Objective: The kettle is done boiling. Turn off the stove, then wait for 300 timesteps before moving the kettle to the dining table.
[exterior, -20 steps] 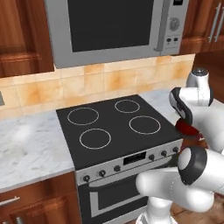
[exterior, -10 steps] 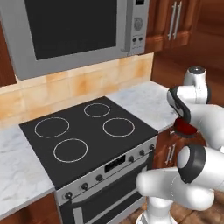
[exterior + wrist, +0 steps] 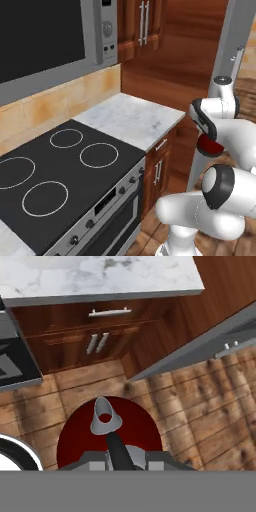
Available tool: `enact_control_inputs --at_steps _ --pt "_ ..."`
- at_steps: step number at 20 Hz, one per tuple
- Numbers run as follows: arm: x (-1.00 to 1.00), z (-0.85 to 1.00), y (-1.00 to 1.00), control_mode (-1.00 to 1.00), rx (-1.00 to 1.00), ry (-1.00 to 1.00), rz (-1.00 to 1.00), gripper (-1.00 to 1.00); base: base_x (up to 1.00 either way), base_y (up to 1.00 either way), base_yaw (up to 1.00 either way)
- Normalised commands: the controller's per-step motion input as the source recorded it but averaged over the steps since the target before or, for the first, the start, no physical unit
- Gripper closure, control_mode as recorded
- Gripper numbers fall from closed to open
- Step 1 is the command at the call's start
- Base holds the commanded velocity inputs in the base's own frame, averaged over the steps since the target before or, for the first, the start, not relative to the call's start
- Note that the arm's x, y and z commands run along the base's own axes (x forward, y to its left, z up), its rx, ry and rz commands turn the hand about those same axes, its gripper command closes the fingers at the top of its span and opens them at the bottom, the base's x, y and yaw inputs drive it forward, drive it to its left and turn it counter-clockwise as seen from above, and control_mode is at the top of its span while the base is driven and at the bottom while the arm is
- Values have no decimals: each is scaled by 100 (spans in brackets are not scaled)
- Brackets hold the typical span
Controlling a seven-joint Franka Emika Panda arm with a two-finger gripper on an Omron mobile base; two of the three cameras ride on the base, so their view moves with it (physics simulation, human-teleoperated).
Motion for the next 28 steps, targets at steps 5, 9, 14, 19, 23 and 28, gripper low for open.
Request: enact_control_inputs --at_steps 5,9,14,19,23,28 --pt "0 0 0 100 0 0 0 100 -11 0 -56" --pt "0 0 0 100 0 0 0 100 -11 0 -56" --pt "0 0 0 100 0 0 0 100 -9 0 -57" --pt "0 0 0 100 0 0 0 100 -4 0 -56" --pt "0 0 0 100 0 0 0 100 0 0 -55" --pt "0 0 0 100 0 0 0 100 0 0 -54"
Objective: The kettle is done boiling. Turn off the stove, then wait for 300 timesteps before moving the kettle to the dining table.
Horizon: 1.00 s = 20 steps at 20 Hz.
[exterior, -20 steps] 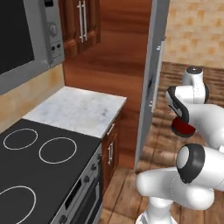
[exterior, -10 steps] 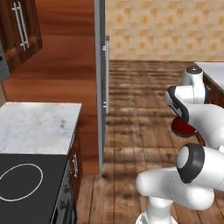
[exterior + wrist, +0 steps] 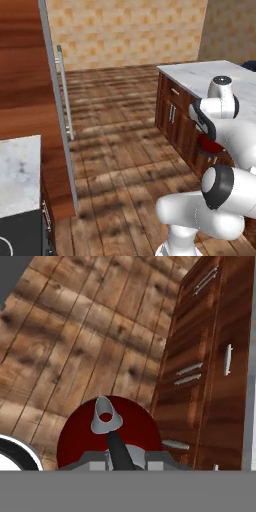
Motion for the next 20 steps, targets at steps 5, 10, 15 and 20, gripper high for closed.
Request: enact_control_inputs --at_steps 5,10,15,20 --pt "0 0 0 100 0 0 0 100 0 0 -54" --pt "0 0 0 100 0 0 0 100 1 9 -52" --pt "0 0 0 100 0 0 0 100 6 12 -48" --pt "0 0 0 100 0 0 0 100 0 -3 -38"
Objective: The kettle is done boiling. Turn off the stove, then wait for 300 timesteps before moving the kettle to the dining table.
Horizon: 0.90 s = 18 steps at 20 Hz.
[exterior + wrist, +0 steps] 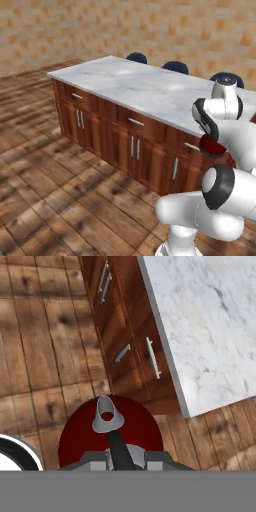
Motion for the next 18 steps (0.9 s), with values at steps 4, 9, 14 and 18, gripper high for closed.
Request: enact_control_inputs --at_steps 4,9,14,18 --pt "0 0 0 100 0 0 0 100 0 -19 -27" --pt "0 0 0 100 0 0 0 100 0 -44 -17" --pt "0 0 0 100 0 0 0 100 0 -53 -15" --pt "0 0 0 100 0 0 0 100 0 -58 -12"
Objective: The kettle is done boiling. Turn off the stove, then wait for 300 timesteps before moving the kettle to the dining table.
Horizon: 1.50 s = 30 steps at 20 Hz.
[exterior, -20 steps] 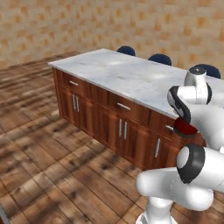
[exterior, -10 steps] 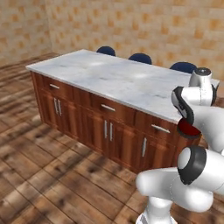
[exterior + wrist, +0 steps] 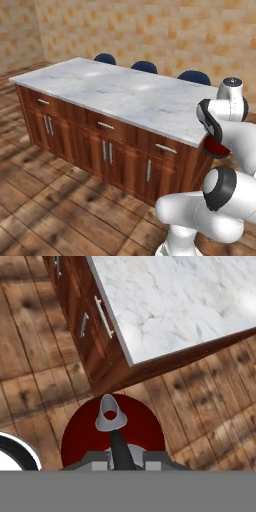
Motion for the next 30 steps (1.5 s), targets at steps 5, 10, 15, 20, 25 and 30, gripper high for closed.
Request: enact_control_inputs --at_steps 5,10,15,20,25,30 --pt "0 0 0 100 0 0 0 100 0 -61 -10" --pt "0 0 0 100 0 0 0 100 3 -64 -6" --pt "0 0 0 100 0 0 0 100 8 -72 0" --pt "0 0 0 100 0 0 0 100 16 -76 0" --pt "0 0 0 100 0 0 0 100 17 -75 1" --pt "0 0 0 100 0 0 0 100 31 -73 6"
